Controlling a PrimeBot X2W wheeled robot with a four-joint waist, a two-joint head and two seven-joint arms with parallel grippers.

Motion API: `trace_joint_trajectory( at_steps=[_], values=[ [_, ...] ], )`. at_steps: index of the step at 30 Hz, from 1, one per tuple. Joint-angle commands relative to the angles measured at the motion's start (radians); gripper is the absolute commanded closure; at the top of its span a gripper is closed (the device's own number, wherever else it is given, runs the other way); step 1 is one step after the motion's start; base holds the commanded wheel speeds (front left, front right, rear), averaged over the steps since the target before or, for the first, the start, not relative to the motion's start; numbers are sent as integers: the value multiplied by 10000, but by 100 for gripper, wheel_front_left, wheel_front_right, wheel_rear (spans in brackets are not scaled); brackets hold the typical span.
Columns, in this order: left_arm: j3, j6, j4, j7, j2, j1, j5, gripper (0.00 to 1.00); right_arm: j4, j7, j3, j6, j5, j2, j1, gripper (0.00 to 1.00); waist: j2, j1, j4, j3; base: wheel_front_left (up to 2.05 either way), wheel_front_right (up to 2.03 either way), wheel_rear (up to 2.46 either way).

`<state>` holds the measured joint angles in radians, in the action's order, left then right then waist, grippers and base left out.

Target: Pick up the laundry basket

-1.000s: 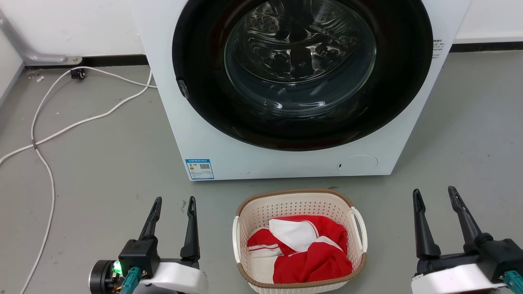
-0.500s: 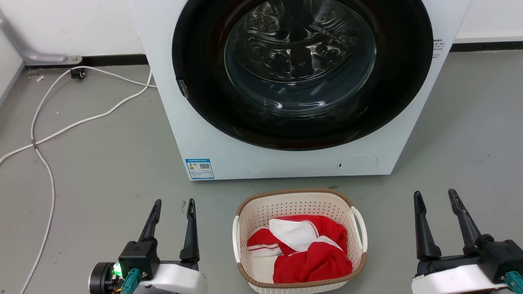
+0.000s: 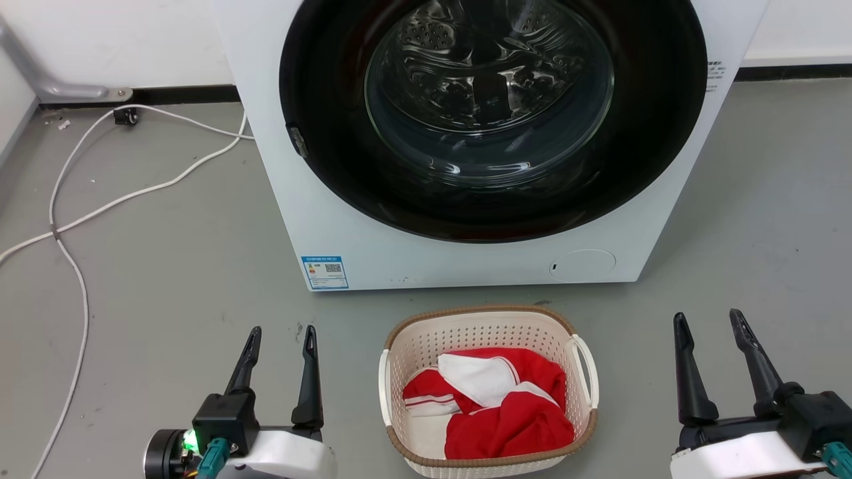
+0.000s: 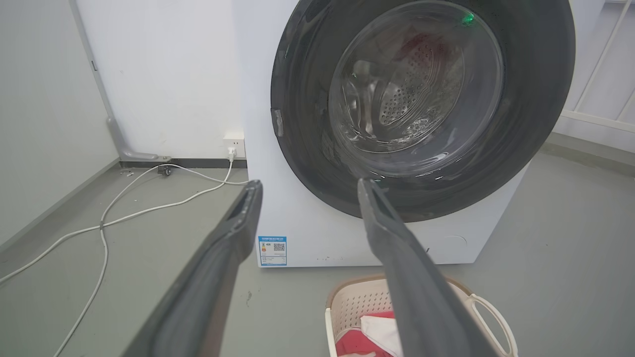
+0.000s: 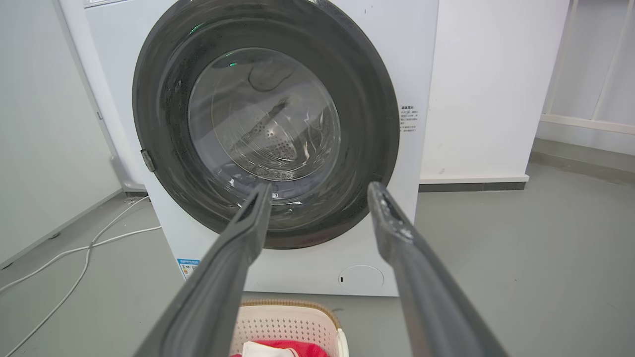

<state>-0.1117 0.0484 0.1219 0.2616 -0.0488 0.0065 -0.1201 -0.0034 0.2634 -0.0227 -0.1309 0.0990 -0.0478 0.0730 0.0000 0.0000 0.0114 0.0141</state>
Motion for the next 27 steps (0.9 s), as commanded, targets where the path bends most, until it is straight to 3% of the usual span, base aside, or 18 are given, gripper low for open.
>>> trace_joint_trajectory(
  at_steps=[1, 13, 27],
  values=[
    [20, 41, 59, 52, -25, 26, -32, 0, 47, 21, -30, 3, -11, -44, 36, 0, 0, 0, -13, 43, 0, 0, 0],
    [-114, -601, 1327, 40, -22, -1348, -329, 0, 606, 20, -242, 3, -811, -41, -1131, 0, 0, 0, -134, 1293, 0, 0, 0],
    [-631, -1486, 6005, 42, -42, -5097, -168, 0, 2706, 21, -422, 5, -2261, -36, -3905, 0, 0, 0, -423, 3796, 0, 0, 0]
  ],
)
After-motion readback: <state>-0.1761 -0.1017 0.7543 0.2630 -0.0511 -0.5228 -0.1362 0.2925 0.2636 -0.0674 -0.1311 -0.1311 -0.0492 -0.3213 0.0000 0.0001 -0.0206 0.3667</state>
